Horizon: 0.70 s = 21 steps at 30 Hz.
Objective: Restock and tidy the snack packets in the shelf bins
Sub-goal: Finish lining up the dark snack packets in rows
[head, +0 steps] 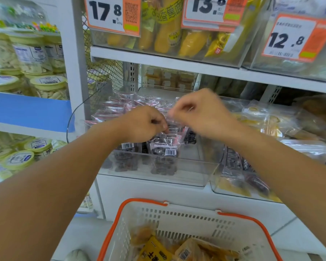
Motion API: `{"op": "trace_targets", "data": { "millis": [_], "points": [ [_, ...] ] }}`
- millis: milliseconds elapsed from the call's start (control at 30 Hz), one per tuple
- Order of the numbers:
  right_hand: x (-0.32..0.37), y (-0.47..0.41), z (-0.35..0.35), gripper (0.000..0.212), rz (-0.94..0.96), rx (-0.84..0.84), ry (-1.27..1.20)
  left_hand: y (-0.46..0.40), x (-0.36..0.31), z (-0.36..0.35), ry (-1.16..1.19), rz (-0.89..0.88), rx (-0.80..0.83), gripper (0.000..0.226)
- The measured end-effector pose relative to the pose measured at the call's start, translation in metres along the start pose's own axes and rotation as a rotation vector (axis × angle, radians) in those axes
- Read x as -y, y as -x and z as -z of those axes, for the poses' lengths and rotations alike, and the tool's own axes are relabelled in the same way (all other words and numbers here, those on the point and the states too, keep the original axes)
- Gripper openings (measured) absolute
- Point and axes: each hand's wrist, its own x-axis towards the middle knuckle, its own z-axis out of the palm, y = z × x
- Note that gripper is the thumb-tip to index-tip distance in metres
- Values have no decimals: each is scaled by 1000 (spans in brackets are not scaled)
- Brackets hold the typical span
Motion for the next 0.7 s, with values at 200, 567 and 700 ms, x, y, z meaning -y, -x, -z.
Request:
{"op": "trace_targets", "data": {
  "millis": [200,567,700],
  "points": [
    [4,-1,-12,73,-892,20,-817,14,-13,3,-381,96,-53,84],
    [-10,-10,-37,92,-929,295,-954,19,-18,-5,-564,108,307,107],
    [-3,4,-8,101,-836,368,-809,12,-16,-5,-588,104,277,97]
  ]
}}
